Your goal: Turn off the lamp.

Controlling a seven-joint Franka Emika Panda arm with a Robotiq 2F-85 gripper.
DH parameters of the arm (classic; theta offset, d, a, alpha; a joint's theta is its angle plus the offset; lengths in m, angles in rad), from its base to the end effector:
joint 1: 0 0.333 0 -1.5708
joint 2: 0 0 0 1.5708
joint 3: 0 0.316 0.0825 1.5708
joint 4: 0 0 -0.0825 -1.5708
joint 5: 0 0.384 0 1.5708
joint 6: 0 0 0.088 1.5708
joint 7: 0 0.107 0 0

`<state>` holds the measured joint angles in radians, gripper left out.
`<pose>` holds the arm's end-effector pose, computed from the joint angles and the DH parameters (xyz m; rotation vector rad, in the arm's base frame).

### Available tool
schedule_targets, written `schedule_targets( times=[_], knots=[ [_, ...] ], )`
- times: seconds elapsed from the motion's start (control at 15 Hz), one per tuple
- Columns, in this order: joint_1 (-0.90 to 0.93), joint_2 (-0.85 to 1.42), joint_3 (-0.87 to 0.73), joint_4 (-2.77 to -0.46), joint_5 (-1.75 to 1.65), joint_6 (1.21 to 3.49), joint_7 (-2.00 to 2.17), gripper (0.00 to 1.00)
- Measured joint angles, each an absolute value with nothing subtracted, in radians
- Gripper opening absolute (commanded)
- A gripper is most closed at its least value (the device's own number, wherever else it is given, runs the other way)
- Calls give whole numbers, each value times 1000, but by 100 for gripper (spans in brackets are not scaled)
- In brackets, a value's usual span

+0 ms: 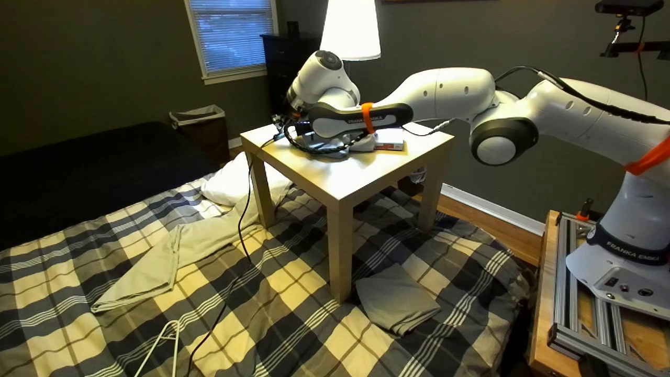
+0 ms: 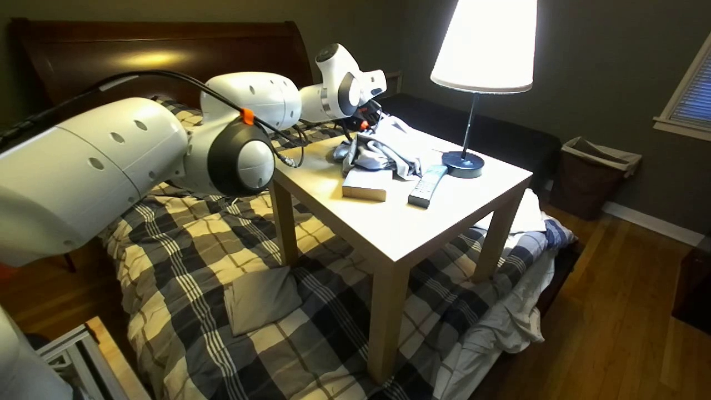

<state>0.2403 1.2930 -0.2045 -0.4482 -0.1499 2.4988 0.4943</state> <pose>0.8414 0.1593 0.3436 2.8323 -0.2083 1.2263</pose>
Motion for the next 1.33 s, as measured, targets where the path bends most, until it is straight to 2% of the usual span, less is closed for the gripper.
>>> schedule_targets(
  times=[1.33],
  knots=[
    [246,1311,-203,-451,-150,2536,488,0]
  ],
)
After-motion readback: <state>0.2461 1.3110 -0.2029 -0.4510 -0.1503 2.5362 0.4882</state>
